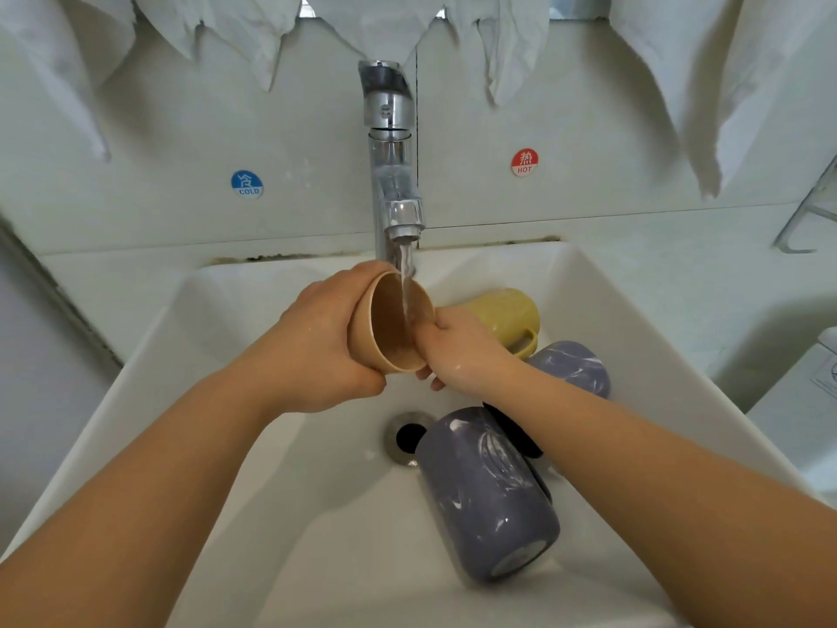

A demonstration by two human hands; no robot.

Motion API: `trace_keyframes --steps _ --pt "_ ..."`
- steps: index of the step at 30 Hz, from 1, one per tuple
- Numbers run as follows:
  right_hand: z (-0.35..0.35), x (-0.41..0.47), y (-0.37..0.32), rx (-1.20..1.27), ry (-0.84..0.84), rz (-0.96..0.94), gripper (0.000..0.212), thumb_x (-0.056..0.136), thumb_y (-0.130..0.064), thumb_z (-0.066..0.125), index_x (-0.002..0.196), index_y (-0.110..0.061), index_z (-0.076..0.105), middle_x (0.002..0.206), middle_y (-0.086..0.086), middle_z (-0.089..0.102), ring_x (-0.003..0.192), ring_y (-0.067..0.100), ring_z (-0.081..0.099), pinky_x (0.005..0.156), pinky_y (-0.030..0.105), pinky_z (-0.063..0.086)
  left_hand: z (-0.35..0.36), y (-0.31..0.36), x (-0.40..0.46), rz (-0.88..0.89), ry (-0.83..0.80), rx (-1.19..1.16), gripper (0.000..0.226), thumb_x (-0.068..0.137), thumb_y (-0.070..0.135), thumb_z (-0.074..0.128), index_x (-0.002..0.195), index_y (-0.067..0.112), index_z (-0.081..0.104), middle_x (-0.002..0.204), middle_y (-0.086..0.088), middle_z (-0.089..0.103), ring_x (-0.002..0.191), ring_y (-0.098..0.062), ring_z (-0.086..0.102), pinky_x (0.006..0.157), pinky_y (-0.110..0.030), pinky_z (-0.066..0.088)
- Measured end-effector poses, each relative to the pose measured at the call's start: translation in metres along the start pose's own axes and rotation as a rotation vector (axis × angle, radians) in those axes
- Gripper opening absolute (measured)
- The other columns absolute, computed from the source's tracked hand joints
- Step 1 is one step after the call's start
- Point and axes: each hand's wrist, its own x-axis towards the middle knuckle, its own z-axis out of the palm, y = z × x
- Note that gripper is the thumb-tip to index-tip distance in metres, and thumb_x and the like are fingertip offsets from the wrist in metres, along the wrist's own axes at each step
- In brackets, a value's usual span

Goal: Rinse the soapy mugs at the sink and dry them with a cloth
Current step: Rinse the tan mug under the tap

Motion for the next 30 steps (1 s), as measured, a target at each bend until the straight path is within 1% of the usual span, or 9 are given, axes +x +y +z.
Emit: trace_keyframes --steps 3,6,8,12,16,20,24,27,30 --pt "0.002 -0.002 0.001 0.203 -0.211 0.007 0.003 0.092 -0.019 0.059 0.095 -0.017 0.059 0.085 0.003 0.058 0.081 0.017 0.055 0.075 0.037 0.058 -0.004 0.000 0.000 -0.014 -0.009 0.025 0.088 0.050 0.024 0.085 0.115 0.054 0.035 0.111 0.020 0.050 0.103 -0.011 0.050 0.083 -0.045 0.053" --pt "0.002 0.001 0.005 0.181 -0.165 0.001 0.023 0.090 -0.018 0.063 0.112 -0.019 0.056 0.095 0.002 0.064 0.079 0.017 0.062 0.065 0.029 0.056 -0.004 0.001 0.000 -0.006 -0.035 0.011 0.085 0.048 0.025 0.081 0.113 0.055 0.035 0.109 0.021 0.050 0.102 -0.011 0.050 0.082 -0.044 0.052" --pt "0.002 -0.001 0.002 -0.011 -0.036 -0.041 0.014 0.098 -0.029 0.049 0.101 -0.018 0.057 0.087 0.005 0.067 0.065 0.019 0.067 0.055 0.028 0.052 -0.002 0.000 0.000 0.001 -0.062 -0.015 0.086 0.052 0.019 0.084 0.115 0.052 0.037 0.109 0.021 0.050 0.102 -0.007 0.051 0.081 -0.037 0.052" --pt "-0.001 0.000 0.002 -0.171 0.081 -0.093 0.043 0.103 -0.040 0.030 0.073 -0.019 0.051 0.063 0.000 0.060 0.055 0.017 0.059 0.060 0.033 0.050 0.003 -0.004 0.000 0.006 -0.070 -0.044 0.090 0.057 0.009 0.087 0.122 0.045 0.036 0.112 0.022 0.048 0.104 -0.001 0.050 0.078 -0.024 0.050" --pt "-0.007 0.000 -0.002 0.050 -0.040 0.070 0.036 0.101 -0.020 0.038 0.077 -0.006 0.060 0.061 0.005 0.064 0.038 0.010 0.048 0.038 0.019 0.037 0.007 -0.006 0.001 -0.072 0.041 -0.065 0.102 0.052 0.034 0.091 0.130 0.045 0.026 0.126 0.011 0.039 0.115 -0.012 0.045 0.089 -0.031 0.047" --pt "-0.002 0.000 -0.003 0.244 -0.119 0.157 0.020 0.091 -0.013 0.050 0.080 -0.003 0.063 0.061 0.005 0.065 0.043 0.011 0.047 0.040 0.020 0.035 0.005 -0.004 0.003 -0.059 0.152 -0.017 0.091 0.034 0.062 0.081 0.111 0.045 0.037 0.109 0.016 0.050 0.099 -0.009 0.052 0.081 -0.034 0.049" --pt "-0.004 0.000 0.002 0.100 -0.069 0.051 0.009 0.086 -0.010 0.060 0.092 -0.003 0.062 0.066 0.003 0.058 0.048 0.011 0.043 0.041 0.019 0.035 0.004 -0.006 0.003 -0.014 0.086 0.041 0.080 0.046 0.040 0.091 0.111 0.041 0.045 0.102 0.017 0.053 0.093 -0.007 0.053 0.076 -0.033 0.050" --pt "-0.006 0.007 0.007 -0.132 0.148 -0.126 0.016 0.090 -0.010 0.051 0.077 -0.005 0.059 0.066 0.002 0.054 0.061 0.017 0.047 0.059 0.031 0.041 0.006 -0.003 0.002 -0.005 0.025 0.015 0.080 0.052 0.026 0.092 0.114 0.043 0.044 0.101 0.021 0.053 0.092 0.001 0.052 0.069 -0.019 0.043" --pt "-0.006 0.010 0.009 -0.176 0.163 -0.168 0.028 0.096 -0.017 0.046 0.068 -0.019 0.049 0.065 -0.002 0.053 0.061 0.015 0.048 0.058 0.029 0.038 0.004 -0.002 0.001 -0.016 -0.011 -0.025 0.081 0.054 0.023 0.092 0.114 0.047 0.043 0.102 0.022 0.055 0.091 0.005 0.053 0.066 -0.012 0.040"
